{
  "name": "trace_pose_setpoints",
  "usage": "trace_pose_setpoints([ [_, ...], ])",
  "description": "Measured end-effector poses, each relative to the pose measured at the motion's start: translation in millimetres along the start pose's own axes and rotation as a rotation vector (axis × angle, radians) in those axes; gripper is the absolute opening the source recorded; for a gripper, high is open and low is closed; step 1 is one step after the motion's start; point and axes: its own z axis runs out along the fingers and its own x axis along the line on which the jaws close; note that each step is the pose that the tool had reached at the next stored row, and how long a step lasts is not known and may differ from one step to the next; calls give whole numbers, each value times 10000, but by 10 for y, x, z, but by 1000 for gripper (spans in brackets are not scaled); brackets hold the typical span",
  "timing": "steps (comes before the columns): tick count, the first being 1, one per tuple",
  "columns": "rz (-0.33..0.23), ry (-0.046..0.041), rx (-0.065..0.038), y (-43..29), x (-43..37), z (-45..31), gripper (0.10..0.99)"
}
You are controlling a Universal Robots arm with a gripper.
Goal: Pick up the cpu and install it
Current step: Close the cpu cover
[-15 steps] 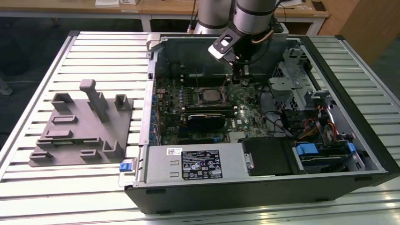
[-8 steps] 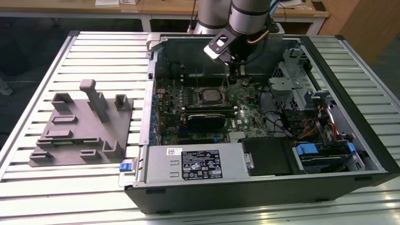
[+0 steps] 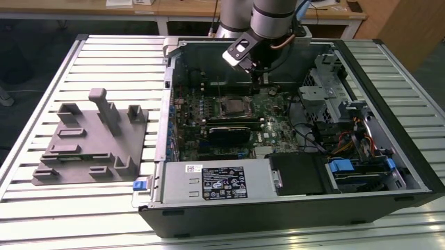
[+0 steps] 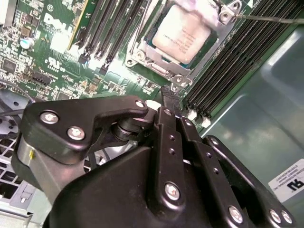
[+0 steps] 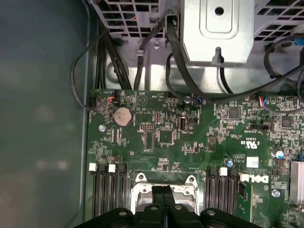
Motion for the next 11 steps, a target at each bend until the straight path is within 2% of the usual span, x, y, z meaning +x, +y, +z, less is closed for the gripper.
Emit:
trace_pose_setpoints([
  [6,-1,3,-2,-24,-2,17,106],
  [11,2,2,-1,-30,-26,84,106],
])
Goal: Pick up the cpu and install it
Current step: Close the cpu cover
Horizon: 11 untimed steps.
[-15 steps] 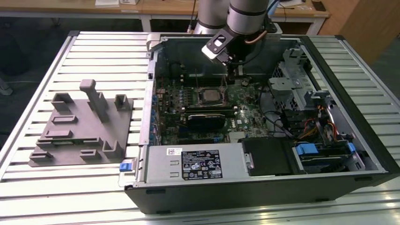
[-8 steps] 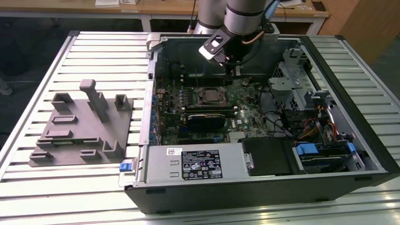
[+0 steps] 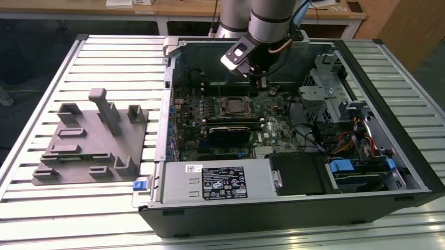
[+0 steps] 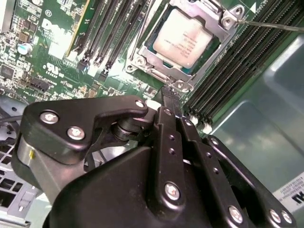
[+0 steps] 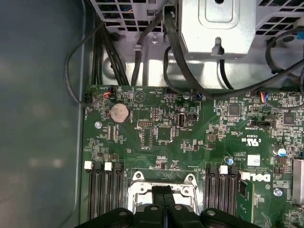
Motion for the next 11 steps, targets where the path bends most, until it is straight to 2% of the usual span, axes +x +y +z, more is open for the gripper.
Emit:
trace_pose_setpoints([
  [4,-3,-2,-4,-128,0,63,106],
  [8,-4,-1,-23,-158,-2,99,106],
  [11,-4,1,-46,-218,0,113,106],
])
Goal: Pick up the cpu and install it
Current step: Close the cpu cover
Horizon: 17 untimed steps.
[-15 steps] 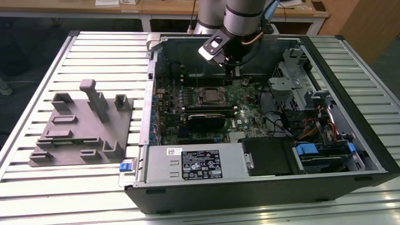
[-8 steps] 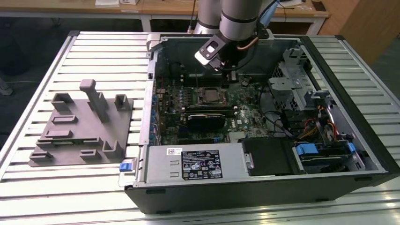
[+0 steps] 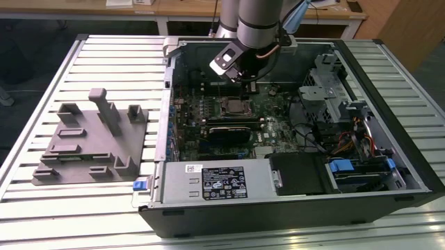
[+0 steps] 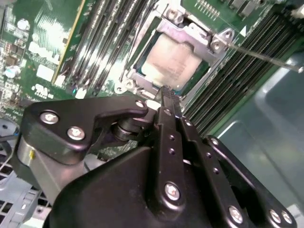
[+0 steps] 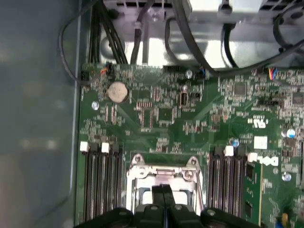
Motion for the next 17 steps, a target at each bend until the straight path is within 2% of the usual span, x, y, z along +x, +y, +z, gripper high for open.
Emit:
trace_pose_setpoints([
  [17,-1,0,2,-122,-4,123,106],
])
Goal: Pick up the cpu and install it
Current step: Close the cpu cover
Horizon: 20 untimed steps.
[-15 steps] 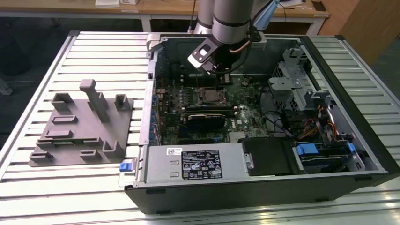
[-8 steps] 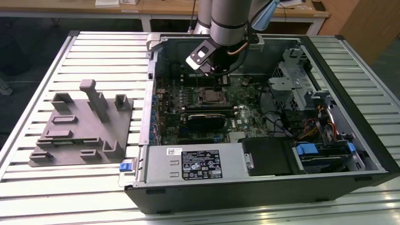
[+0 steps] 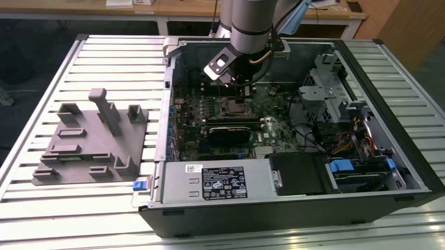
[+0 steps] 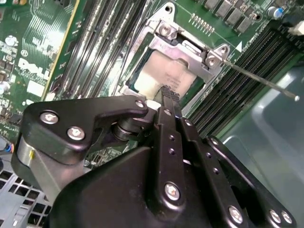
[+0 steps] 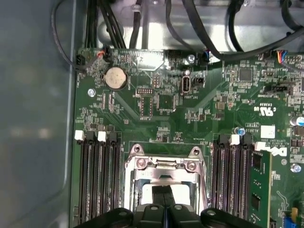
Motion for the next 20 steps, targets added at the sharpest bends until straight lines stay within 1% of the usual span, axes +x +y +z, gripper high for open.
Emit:
trace_pose_setpoints([
  [4,0,-2,0,-48,-1,39,106],
  [7,0,-4,0,-118,-1,66,106],
  [8,0,-3,0,-132,0,66,106],
  [11,0,-2,0,-140,0,66,106],
  [13,0,-4,1,-158,0,63,106],
  [18,1,8,0,-176,3,16,106],
  [20,0,10,-1,-223,4,16,106],
])
